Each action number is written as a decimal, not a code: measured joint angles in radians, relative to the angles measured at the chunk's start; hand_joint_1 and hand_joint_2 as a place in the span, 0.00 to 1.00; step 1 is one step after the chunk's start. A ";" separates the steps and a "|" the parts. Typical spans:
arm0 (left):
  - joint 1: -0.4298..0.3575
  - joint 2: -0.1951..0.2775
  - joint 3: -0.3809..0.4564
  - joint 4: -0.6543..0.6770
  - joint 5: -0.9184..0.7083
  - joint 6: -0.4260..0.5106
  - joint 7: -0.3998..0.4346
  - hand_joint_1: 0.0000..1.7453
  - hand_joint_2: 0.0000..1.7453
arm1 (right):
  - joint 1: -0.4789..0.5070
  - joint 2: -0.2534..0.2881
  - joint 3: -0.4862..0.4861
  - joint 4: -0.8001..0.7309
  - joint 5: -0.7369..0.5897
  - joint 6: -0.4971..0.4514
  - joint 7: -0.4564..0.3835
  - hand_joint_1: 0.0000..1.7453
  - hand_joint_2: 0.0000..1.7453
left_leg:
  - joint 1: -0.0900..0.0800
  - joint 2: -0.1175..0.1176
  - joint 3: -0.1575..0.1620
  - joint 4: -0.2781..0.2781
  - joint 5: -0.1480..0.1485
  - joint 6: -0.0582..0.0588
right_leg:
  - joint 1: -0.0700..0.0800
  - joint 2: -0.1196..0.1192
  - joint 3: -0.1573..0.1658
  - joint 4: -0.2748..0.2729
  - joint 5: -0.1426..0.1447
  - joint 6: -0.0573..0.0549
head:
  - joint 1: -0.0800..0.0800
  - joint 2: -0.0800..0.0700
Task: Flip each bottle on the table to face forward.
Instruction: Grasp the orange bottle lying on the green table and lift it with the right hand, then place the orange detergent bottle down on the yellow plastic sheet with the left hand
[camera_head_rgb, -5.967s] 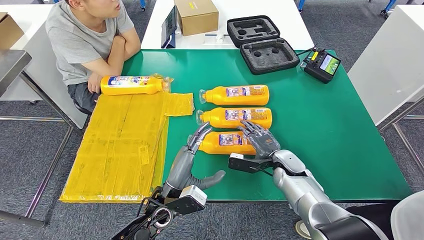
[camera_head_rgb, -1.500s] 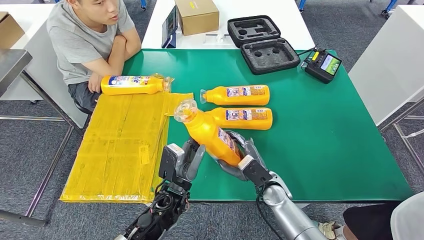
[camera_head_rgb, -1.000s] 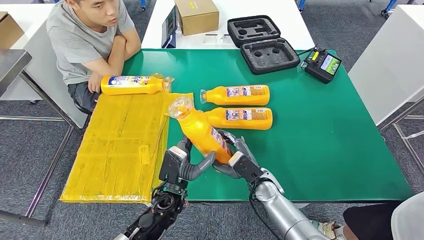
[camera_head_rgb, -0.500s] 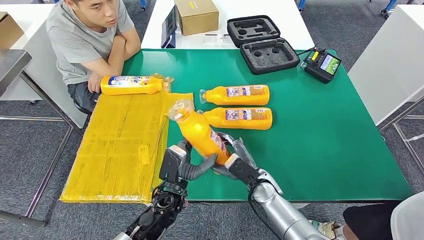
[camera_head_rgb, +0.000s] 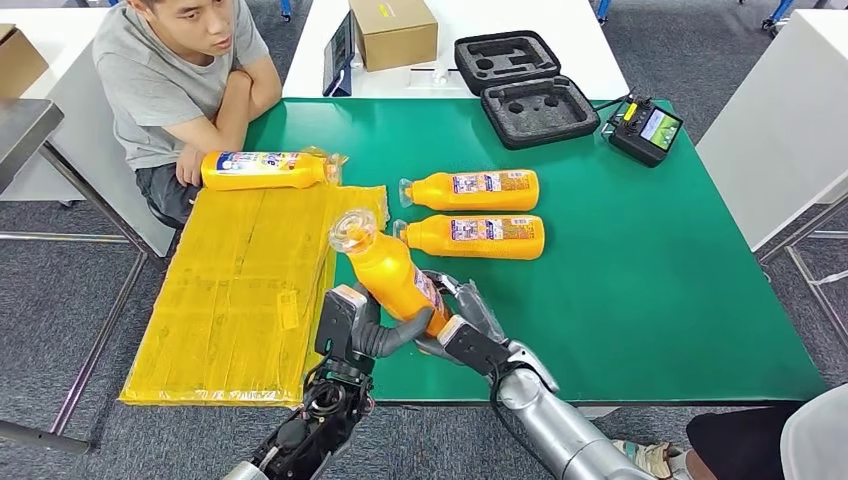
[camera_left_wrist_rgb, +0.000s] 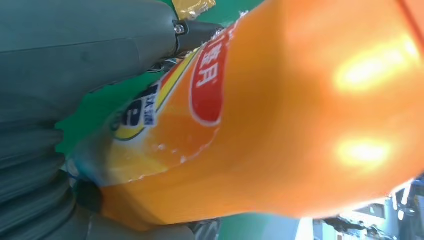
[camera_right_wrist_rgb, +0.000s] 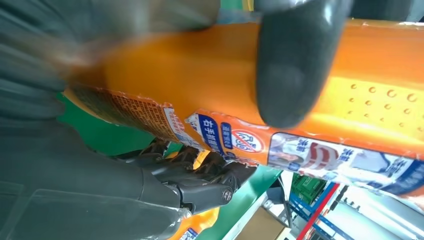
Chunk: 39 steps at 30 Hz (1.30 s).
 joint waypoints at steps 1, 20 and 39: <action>0.000 0.000 0.002 0.000 0.003 -0.007 0.000 0.87 1.00 | -0.001 0.001 0.003 0.002 0.001 -0.001 0.000 0.76 1.00 | 0.000 0.000 0.000 0.000 0.000 0.000 | 0.000 0.000 0.000 0.000 0.000 0.000 | 0.000 0.000; -0.010 -0.003 0.016 -0.002 -0.047 0.015 -0.002 1.00 1.00 | -0.013 0.013 0.030 0.039 -0.019 -0.028 0.002 0.00 1.00 | 0.000 0.000 0.000 0.000 0.000 0.000 | 0.000 0.000 0.000 0.000 0.000 0.000 | 0.000 0.000; -0.012 0.008 0.074 -0.035 -0.033 0.099 -0.002 1.00 1.00 | 0.016 0.007 0.000 0.026 -0.042 -0.001 0.002 0.00 1.00 | 0.000 0.000 0.000 0.000 0.000 0.000 | 0.000 0.000 0.000 0.000 0.000 0.000 | 0.000 0.000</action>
